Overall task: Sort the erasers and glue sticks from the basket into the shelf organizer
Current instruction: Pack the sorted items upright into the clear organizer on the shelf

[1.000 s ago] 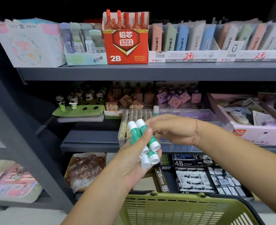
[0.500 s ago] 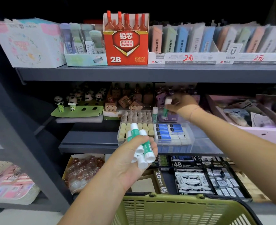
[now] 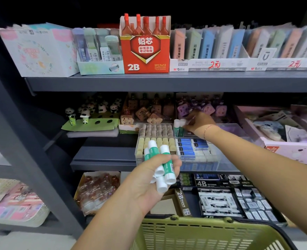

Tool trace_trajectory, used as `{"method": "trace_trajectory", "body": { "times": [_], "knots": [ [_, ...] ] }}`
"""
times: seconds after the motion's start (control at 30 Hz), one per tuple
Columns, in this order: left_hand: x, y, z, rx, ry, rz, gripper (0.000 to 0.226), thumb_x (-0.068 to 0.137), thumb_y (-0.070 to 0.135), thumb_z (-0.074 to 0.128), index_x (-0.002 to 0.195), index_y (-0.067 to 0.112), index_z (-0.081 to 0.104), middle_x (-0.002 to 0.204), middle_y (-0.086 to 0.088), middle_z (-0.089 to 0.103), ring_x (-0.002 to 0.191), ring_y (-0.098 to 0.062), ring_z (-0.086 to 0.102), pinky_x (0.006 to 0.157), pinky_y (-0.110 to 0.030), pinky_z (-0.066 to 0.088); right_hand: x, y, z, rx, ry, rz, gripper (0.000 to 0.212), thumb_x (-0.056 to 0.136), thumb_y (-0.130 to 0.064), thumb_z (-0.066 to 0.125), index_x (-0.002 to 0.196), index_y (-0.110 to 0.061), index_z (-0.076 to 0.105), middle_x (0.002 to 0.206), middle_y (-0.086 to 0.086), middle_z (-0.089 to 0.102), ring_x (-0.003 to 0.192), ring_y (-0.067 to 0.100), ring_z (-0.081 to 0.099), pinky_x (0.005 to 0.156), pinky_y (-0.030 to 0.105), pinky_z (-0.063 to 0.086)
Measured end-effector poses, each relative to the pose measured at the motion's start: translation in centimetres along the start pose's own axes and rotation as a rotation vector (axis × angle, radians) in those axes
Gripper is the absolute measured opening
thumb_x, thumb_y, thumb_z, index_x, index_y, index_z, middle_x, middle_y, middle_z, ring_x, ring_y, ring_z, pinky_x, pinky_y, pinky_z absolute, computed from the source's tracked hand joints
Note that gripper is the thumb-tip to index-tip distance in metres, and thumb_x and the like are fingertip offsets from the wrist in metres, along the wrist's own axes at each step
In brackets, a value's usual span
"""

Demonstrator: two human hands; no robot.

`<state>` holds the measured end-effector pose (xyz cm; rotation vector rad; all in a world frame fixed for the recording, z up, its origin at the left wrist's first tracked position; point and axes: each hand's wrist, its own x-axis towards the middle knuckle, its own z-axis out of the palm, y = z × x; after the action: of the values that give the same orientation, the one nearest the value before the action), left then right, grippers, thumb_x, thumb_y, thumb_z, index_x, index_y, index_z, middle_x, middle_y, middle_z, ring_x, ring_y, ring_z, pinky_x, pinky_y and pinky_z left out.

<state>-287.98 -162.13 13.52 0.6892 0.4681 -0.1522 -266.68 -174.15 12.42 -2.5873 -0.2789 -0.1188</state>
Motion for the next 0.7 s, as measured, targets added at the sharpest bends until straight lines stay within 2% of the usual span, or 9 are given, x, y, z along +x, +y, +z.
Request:
{"method": "trace_trajectory", "body": {
  "times": [0.07,0.13,0.2,0.27,0.33,0.37,0.5,0.6,0.7],
  "knots": [
    [-0.1,0.0,0.1,0.031,-0.016,0.012,0.017,0.076,-0.004,0.065,0.093,-0.006,0.062,0.084,-0.021,0.071,0.079,-0.024,0.068,0.064,-0.028,0.058,-0.7,-0.6,-0.9,0.018,0.068,-0.009,0.026,0.085,-0.028,0.067,0.104,-0.01,0.063,0.098,0.01,0.066,0.094,0.027,0.061,0.074,0.026,0.041],
    [-0.2,-0.1,0.2,0.052,-0.031,0.03,0.012,0.076,-0.003,0.065,0.087,-0.004,0.065,0.085,-0.02,0.072,0.075,-0.022,0.069,0.064,-0.026,0.057,-2.7,-1.6,-1.9,0.267,0.038,-0.075,0.011,0.084,-0.023,0.069,0.089,-0.015,0.063,0.082,0.004,0.063,0.075,0.02,0.058,0.068,0.024,0.042],
    [-0.2,-0.1,0.3,0.059,-0.044,0.058,0.014,0.074,-0.002,0.066,0.088,-0.003,0.066,0.086,-0.019,0.072,0.072,-0.021,0.069,0.064,-0.026,0.058,-6.1,-2.6,-3.1,0.515,-0.199,-0.14,0.013,0.086,-0.028,0.068,0.081,-0.016,0.066,0.075,-0.001,0.064,0.063,0.011,0.054,0.062,0.021,0.042],
    [0.0,-0.3,0.3,0.102,-0.053,0.114,0.023,0.074,-0.001,0.068,0.097,-0.001,0.066,0.089,-0.016,0.073,0.07,-0.018,0.071,0.064,-0.025,0.059,-9.1,-3.4,-3.9,0.58,-0.492,-0.145,0.023,0.089,-0.038,0.062,0.08,-0.018,0.07,0.076,-0.001,0.064,0.064,0.008,0.053,0.061,0.022,0.04],
    [0.3,-0.6,0.1,0.197,-0.026,0.19,0.03,0.076,-0.003,0.069,0.105,0.005,0.065,0.088,-0.012,0.073,0.07,-0.015,0.07,0.065,-0.025,0.059,-10.8,-3.8,-4.1,0.591,-0.656,-0.154,0.024,0.089,-0.036,0.061,0.074,-0.019,0.068,0.071,-0.002,0.063,0.062,0.007,0.051,0.059,0.022,0.036],
    [0.3,-0.7,0.1,0.244,-0.008,0.225,0.028,0.08,-0.004,0.068,0.105,0.008,0.065,0.085,-0.01,0.073,0.07,-0.015,0.07,0.066,-0.025,0.059,-11.1,-3.9,-4.0,0.609,-0.679,-0.159,0.021,0.089,-0.031,0.064,0.072,-0.019,0.066,0.066,-0.002,0.062,0.058,0.006,0.051,0.057,0.021,0.035],
    [0.5,-1.2,0.1,0.343,0.042,0.274,0.023,0.084,-0.002,0.066,0.101,0.014,0.064,0.083,-0.009,0.073,0.068,-0.013,0.069,0.061,-0.025,0.056,-11.5,-4.0,-3.2,0.634,-0.656,-0.107,0.019,0.086,-0.016,0.067,0.067,-0.016,0.063,0.054,-0.004,0.057,0.048,0.002,0.048,0.054,0.021,0.03],
    [0.5,-1.1,0.2,0.279,0.037,0.249,0.02,0.084,0.0,0.066,0.102,0.006,0.063,0.089,-0.014,0.073,0.071,-0.017,0.071,0.063,-0.026,0.059,-11.0,-4.0,-3.7,0.697,-0.621,-0.037,0.026,0.086,-0.012,0.064,0.06,-0.016,0.064,0.051,-0.005,0.055,0.05,0.005,0.047,0.052,0.021,0.031],
    [0.7,-0.7,-0.2,0.13,0.058,0.181,0.025,0.083,0.004,0.068,0.106,-0.004,0.061,0.085,-0.017,0.072,0.072,-0.02,0.069,0.065,-0.027,0.059,-8.9,-3.2,-5.5,0.871,-0.364,0.067,0.011,0.086,-0.013,0.065,0.076,-0.007,0.065,0.057,-0.002,0.065,0.051,0.009,0.054,0.046,0.018,0.039]
  ]
}}
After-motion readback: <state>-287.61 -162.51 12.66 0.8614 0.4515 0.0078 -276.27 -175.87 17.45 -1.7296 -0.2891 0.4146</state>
